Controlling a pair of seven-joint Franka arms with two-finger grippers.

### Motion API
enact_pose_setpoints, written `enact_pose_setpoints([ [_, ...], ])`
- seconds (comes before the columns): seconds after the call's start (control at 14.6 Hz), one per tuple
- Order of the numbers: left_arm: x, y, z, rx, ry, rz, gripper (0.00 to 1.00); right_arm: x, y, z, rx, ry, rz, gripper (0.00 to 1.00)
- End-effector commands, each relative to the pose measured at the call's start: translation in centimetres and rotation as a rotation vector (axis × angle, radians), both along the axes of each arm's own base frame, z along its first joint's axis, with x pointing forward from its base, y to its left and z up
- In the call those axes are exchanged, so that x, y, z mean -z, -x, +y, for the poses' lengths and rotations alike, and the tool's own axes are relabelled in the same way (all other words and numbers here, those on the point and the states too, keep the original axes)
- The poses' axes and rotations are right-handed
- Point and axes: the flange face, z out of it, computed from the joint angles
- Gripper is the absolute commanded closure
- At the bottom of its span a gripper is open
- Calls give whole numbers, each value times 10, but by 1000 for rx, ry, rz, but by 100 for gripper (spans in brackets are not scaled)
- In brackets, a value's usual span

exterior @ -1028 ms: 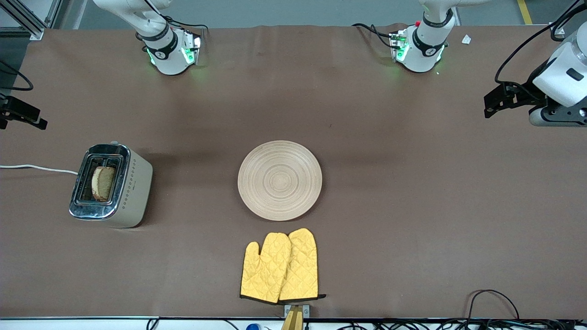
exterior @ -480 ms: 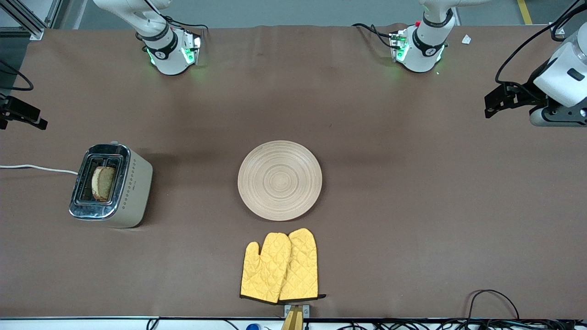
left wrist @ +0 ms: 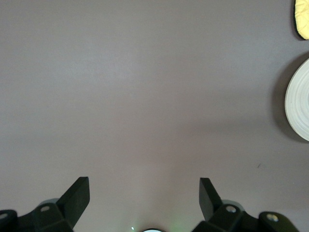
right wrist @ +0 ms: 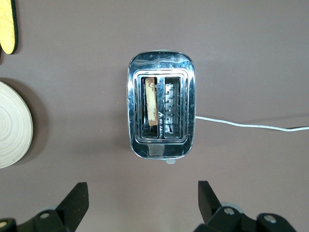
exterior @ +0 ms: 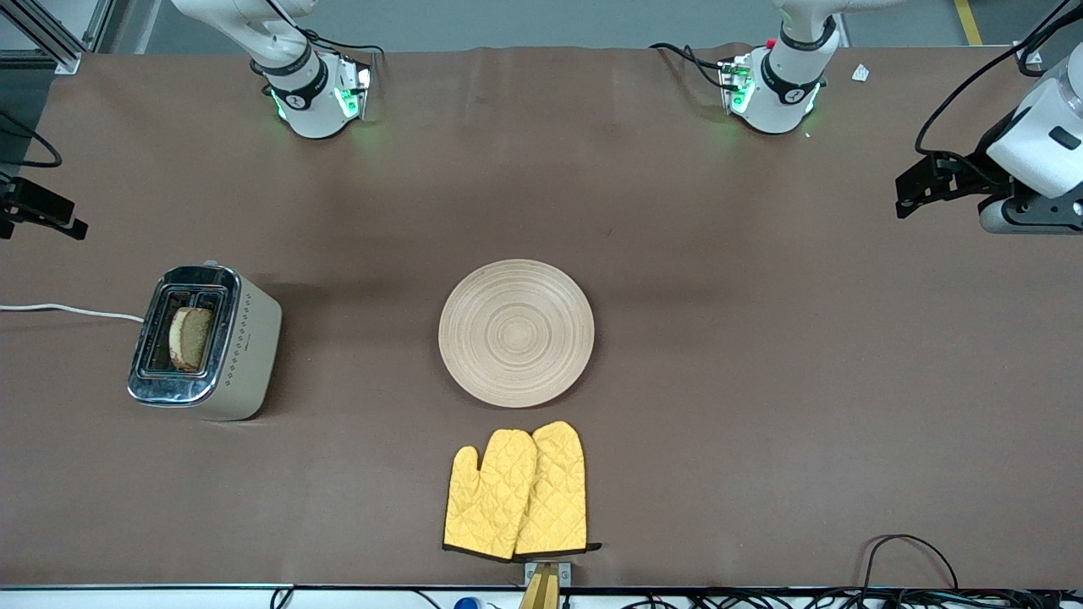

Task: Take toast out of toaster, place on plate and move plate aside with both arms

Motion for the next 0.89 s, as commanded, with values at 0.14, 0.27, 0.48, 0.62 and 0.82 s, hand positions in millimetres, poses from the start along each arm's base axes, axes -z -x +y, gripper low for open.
enact_pose_setpoints([
  [0.14, -4, -2, 2, 3, 12, -7, 0, -6, 6, 2, 11, -10, -12, 0],
  [0.27, -4, -2, 3, -1, 9, -7, 0, -6, 6, 2, 11, -10, -10, 0],
  [0.48, -4, -3, 9, -13, 9, -7, 0, -6, 6, 1, 11, -9, -10, 0],
  [0.62, -4, -3, 9, -13, 9, -7, 0, -5, 5, 0, 10, -9, -10, 0],
  [0.82, -4, -2, 8, -14, 8, -6, 0, -8, 4, 0, 8, -1, -17, 0],
])
